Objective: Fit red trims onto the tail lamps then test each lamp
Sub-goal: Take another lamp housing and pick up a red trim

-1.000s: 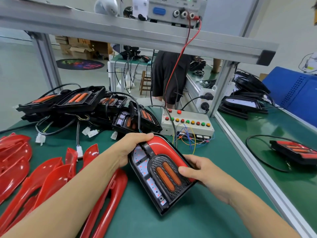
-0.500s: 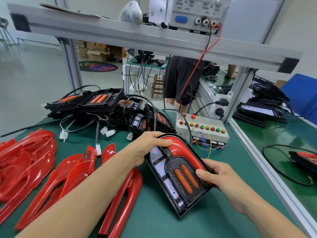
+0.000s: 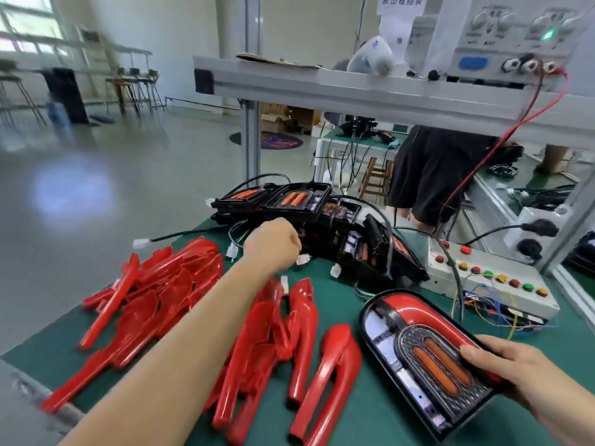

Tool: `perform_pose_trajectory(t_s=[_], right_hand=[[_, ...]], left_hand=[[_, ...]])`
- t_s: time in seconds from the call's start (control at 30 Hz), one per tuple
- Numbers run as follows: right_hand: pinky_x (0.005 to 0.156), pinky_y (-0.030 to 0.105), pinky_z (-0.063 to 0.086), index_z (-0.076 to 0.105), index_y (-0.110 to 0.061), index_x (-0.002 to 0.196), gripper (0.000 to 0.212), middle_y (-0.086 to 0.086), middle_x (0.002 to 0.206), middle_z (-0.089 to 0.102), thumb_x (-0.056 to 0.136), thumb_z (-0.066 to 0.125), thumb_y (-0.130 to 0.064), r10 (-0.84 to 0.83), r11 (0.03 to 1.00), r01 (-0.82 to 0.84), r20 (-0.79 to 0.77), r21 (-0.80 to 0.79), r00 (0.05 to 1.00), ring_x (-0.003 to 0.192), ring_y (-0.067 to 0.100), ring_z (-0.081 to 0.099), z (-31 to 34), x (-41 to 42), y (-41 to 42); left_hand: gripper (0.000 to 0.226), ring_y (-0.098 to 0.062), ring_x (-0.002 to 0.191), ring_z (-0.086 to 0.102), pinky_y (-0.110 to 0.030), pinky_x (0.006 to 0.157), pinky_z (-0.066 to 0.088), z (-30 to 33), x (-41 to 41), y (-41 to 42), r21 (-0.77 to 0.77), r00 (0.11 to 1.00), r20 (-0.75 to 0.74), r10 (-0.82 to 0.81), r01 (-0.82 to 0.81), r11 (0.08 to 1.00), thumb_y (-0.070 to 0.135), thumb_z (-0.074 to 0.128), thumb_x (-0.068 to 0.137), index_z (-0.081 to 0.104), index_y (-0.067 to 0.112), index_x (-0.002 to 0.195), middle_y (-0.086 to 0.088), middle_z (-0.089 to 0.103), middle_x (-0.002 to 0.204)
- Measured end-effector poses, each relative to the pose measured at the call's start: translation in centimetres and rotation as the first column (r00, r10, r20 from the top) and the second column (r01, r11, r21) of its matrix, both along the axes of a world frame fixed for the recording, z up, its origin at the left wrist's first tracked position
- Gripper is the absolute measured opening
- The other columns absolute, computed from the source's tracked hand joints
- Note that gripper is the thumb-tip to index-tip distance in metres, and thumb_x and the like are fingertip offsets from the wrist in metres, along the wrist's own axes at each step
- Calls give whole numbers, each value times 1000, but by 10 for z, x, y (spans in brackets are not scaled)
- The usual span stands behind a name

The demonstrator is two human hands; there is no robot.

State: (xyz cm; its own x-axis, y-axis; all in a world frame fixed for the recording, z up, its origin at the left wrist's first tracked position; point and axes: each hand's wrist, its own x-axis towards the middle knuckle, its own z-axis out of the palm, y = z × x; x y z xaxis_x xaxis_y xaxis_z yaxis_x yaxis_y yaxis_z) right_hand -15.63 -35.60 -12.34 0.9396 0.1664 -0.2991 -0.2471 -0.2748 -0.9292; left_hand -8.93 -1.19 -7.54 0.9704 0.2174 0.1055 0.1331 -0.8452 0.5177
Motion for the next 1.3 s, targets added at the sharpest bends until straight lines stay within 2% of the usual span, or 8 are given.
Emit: perform_pose_trajectory(t_s=[0.13,0.37,0.63,0.83,0.93,1.1,1.2,1.3], right_hand=[[61,20,57,80,-25,86,21,15,92,75,66,73,-28,10,1000,-10,-17,-18,1000,81,29,74,3,2,5],[79,38,48,80,-21,85,21,17,92,75,67,73,-28,-20,999,18,-35,-45,999,81,32,74,6,1,10],[71,29,56,78,-19,94,28,13,95,75,69,72,-30,9,999,-10,-21,-45,1000,85,29,74,3,1,7],[86,40,49,73,-14,106,37,14,97,75,73,70,-30,14,997,-16,-30,-70,999,88,30,73,4,0,9],[87,37,49,71,-15,108,35,12,97,75,77,68,-31,26,995,-29,-29,-93,999,89,27,73,4,-2,11],[98,40,46,73,-16,105,31,10,98,76,80,66,-33,41,993,-43,-17,-114,999,92,26,72,8,-4,12],[100,39,45,73,-15,105,33,9,97,76,80,66,-35,43,990,-45,-20,-133,999,92,25,72,10,-5,13],[101,39,45,71,-15,108,28,7,97,76,87,63,-32,45,983,-50,-31,-174,999,95,26,71,12,-7,15]], left_hand=[[28,-27,102,64,-32,85,45,9,-9,36,264,988,-53,142,-124,957,9,59,80,72,22,100,-4,70,106],[34,-21,88,63,-30,68,45,15,-35,74,550,898,-366,246,-5,835,24,81,63,65,24,94,5,64,87],[30,-22,104,61,-28,69,39,-17,-35,64,646,933,-212,289,-88,758,7,54,82,61,20,108,0,64,109],[28,-21,84,59,-30,61,39,-27,-32,64,656,937,-164,309,-131,744,2,54,82,60,19,102,2,59,87],[25,-23,87,61,-30,62,40,-27,-34,63,636,946,-146,290,-135,760,2,54,83,62,17,101,-1,65,96],[27,-32,76,59,-29,61,39,22,-36,57,428,968,117,223,-252,868,5,60,75,74,24,87,-6,62,79],[30,-24,68,60,-28,61,46,59,-34,50,-4,940,318,128,-133,991,2,63,74,71,31,69,1,62,64],[33,-5,51,60,-17,50,49,76,-30,26,-551,886,463,-9,296,780,-6,60,81,69,24,71,7,67,57]])
